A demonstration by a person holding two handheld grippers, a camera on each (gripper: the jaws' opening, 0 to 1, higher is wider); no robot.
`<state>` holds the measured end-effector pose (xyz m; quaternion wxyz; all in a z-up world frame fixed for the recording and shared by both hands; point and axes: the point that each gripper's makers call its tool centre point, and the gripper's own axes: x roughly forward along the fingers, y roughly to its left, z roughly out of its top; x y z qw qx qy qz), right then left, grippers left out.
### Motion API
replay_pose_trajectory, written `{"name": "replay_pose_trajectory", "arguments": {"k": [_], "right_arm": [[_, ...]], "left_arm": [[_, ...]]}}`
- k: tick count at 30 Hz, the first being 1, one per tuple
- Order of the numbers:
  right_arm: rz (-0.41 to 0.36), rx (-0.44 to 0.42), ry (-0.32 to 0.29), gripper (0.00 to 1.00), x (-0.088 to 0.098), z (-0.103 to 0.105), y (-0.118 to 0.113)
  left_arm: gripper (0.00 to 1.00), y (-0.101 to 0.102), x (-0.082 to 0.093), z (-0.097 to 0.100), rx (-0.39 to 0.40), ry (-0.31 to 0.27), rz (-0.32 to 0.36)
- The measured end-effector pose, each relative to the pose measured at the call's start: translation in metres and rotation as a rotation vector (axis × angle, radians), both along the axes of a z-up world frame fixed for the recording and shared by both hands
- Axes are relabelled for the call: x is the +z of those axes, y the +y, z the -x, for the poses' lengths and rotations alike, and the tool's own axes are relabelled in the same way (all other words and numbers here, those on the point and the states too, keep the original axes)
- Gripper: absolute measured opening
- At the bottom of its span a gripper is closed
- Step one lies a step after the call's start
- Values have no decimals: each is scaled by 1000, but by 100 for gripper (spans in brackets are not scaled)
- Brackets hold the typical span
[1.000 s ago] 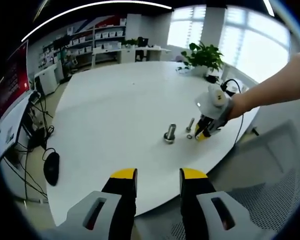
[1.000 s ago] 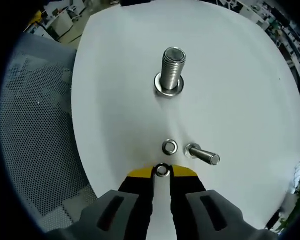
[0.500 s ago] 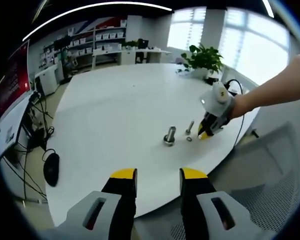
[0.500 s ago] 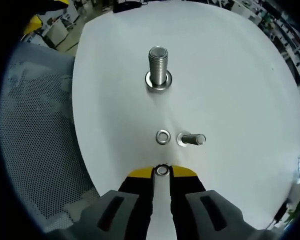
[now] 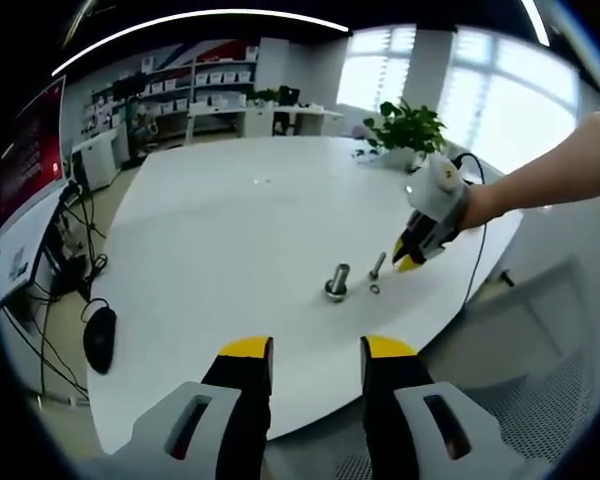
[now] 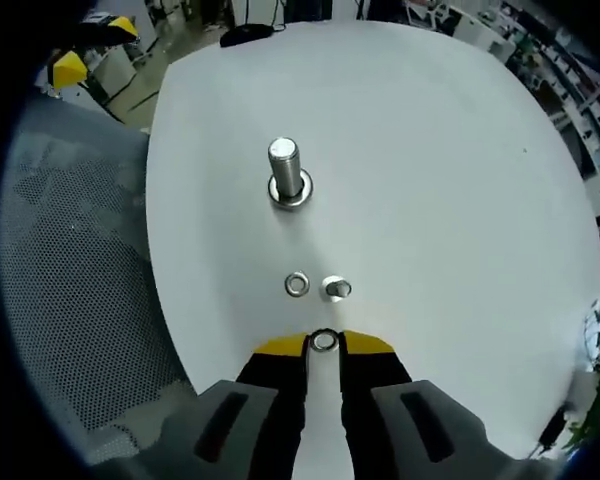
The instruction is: Place the washer onto the threaded stud by aligning its center hole with the stud, sliding it down to the base, and recovering from edge contact or off-axis alignment until the washer reaches the visible bottom stop.
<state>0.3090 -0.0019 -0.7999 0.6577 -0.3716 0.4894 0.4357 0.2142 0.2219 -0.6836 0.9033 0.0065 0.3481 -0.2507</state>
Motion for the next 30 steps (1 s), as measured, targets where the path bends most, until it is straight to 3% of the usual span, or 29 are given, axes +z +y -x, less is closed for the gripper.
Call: {"name": "replay_pose_trajectory", "arguments": {"k": [8, 17, 19, 21, 30], "right_arm": [[10, 0, -17, 13, 10, -9, -5], [-29, 4, -19, 13, 21, -19, 1], [-47, 33, -6, 13, 22, -14, 6], [-16, 98, -45, 13, 23, -17, 7], [-20, 127, -42, 13, 25, -22, 16]], "left_arm": [[33, 1, 1, 0, 6, -3, 6], [33, 0, -1, 1, -1, 2, -5], [33, 0, -1, 1, 0, 2, -3], [33, 0, -1, 1, -1, 4, 4], [33, 0, -2, 1, -3, 8, -1]]}}
